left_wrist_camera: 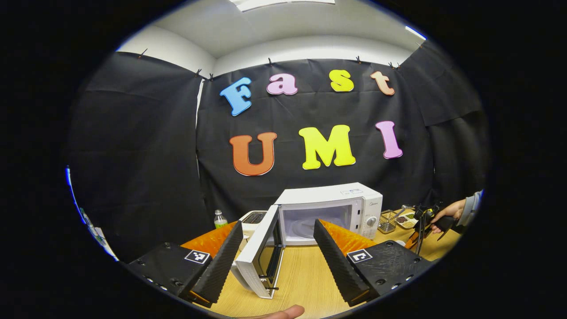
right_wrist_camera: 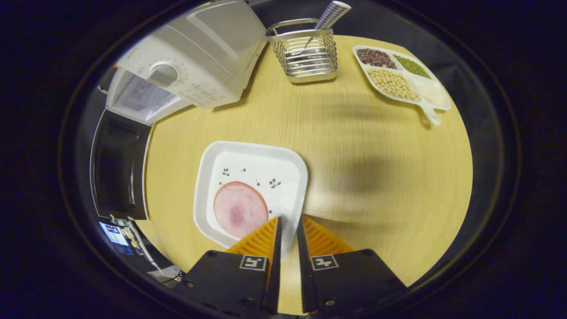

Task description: Open the microwave oven with the left hand, put the food in, and close the microwave oven.

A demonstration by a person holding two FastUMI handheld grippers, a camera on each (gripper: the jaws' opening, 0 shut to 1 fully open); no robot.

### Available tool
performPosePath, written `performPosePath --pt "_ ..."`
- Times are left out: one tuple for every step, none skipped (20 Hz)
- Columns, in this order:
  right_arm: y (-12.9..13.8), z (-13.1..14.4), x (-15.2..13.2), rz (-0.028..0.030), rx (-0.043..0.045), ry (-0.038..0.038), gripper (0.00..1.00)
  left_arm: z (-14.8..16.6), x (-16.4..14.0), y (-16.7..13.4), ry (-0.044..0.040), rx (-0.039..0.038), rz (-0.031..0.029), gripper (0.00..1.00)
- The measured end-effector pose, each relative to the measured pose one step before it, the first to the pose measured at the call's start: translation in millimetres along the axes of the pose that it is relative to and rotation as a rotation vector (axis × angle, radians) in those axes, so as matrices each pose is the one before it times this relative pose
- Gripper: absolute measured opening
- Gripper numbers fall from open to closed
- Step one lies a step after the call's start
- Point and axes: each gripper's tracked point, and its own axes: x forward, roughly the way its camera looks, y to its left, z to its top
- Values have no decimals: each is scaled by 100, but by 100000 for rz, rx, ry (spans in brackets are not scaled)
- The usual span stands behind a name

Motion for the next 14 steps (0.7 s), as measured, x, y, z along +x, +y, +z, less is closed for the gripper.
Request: performPosePath --pt "-153 186 -45 2281 2253 1451 5 -28 -165 175 283 359 610 96" --pt "135 -101 127 2740 1646 1228 8 214 -217 221 -269 -3 586 96" --pt "52 -12 -45 2562 1352 651 6 299 -160 141 -695 -321 359 96" --pt "73 -13 41 2616 1542 -104 4 139 -83 170 -415 -542 92 96" --pt "49 -138 -70 2449 1504 -194 4 156 -303 77 -232 -994 100 96" --pt "11 -414 23 2614 1717 28 4 43 -200 155 -254 -1162 -183 96" --pt "138 -500 -68 3057 2140 -276 4 123 -74 86 -125 -977 -186 96" --pt "223 -586 -183 3614 1907 -615 4 -47 -139 104 89 -778 14 96" --pt "203 -486 -396 3000 1142 -988 4 -21 -336 134 -299 -504 90 96" --pt "294 -545 -399 2758 1351 -1244 4 25 -128 25 -393 -215 109 96" --pt "266 -364 -448 1855 771 -1517 4 208 -271 -73 -587 5 -297 96" --pt "273 -405 -612 1322 348 -1949 4 41 -252 -108 -388 114 -769 96" --pt "272 -393 -400 1229 541 -1635 4 95 -170 -141 -606 10 -668 96" --pt "510 -590 -315 1417 378 -1114 0 57 -61 -123 -495 22 -760 96"
